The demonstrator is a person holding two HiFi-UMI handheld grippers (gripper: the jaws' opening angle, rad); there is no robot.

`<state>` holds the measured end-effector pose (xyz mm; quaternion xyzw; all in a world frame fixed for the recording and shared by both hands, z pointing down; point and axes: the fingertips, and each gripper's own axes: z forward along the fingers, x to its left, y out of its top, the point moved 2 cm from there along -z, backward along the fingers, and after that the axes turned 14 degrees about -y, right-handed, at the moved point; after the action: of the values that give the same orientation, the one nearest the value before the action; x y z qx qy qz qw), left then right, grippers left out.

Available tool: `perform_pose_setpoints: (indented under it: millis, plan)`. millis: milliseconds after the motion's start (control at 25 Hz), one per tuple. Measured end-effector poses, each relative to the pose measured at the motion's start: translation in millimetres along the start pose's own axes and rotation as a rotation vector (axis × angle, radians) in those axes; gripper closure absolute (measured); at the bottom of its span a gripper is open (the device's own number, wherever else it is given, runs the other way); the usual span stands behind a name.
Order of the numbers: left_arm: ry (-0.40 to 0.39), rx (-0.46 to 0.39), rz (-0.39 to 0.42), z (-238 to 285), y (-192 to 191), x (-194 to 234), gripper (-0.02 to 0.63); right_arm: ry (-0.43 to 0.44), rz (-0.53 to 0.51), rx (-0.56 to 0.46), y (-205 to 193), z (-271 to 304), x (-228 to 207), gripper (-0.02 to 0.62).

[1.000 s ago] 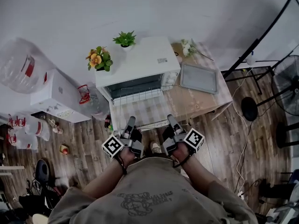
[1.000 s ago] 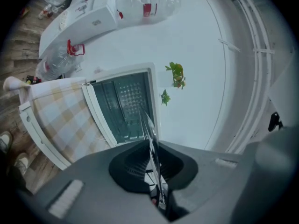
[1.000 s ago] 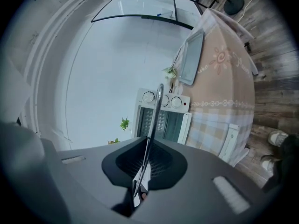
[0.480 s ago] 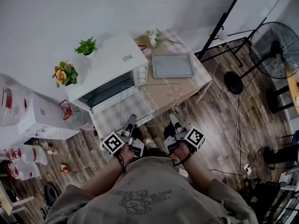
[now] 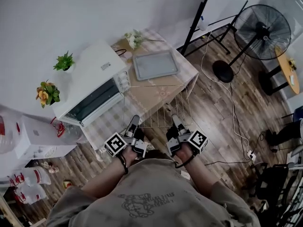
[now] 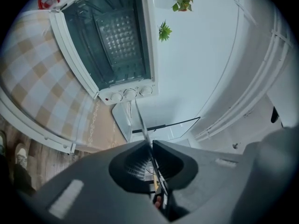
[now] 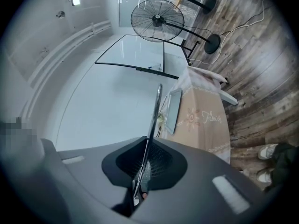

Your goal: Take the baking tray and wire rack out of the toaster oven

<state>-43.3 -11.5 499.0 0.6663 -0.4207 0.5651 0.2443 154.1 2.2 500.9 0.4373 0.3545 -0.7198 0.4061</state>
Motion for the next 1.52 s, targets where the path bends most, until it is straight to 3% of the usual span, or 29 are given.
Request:
perform_pose_setpoints:
  millis: [560,1080,1520]
  plan:
    - [0.131,0.055,0.041,44,-3,53,0.591,-0.079,-0.036,-0.021,44,42,-21,0.569]
    - [0.242,0.058,0.015,66,-9,121,0.588,-0.167,-0.043,0.000,68,94,-72,0.569]
    - [0.255,0.052,0.001,87,-6,164,0.588,-0.193,-0.051,0.001,85,139,-105,0.568]
